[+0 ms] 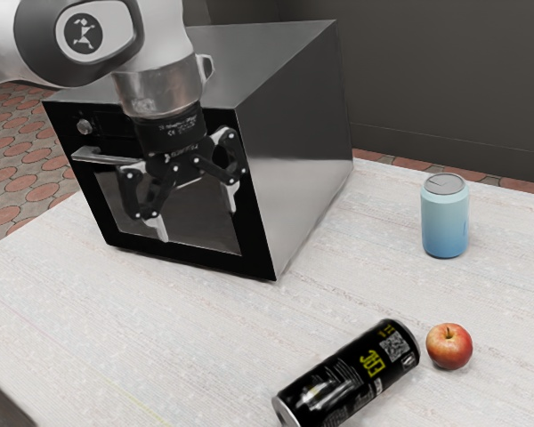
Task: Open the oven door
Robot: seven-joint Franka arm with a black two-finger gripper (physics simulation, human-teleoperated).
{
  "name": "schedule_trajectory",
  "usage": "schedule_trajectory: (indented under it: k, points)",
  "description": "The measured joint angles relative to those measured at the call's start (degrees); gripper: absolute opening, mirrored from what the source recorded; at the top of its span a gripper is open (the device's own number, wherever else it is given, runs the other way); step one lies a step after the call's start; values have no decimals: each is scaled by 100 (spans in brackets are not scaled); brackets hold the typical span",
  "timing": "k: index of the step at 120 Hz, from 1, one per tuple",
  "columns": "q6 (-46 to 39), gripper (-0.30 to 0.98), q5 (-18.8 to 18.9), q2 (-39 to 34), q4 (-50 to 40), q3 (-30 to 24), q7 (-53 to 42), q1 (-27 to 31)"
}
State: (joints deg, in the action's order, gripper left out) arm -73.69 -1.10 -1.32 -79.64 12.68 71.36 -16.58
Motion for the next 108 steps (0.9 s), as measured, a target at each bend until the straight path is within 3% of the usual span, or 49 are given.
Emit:
schedule_trajectory:
  k: [23,29,52,88,108]
  points:
    - [-411,69,2,-240,1,-7,1582,-36]
    - [-409,69,108,-311,-21,228,1918,-130]
    - [-426,69,296,-229,-44,810,2976,499]
    - [-745,69,379,7,29,640,4014,1372]
    - [-926,69,390,-81,-2,299,3851,1706]
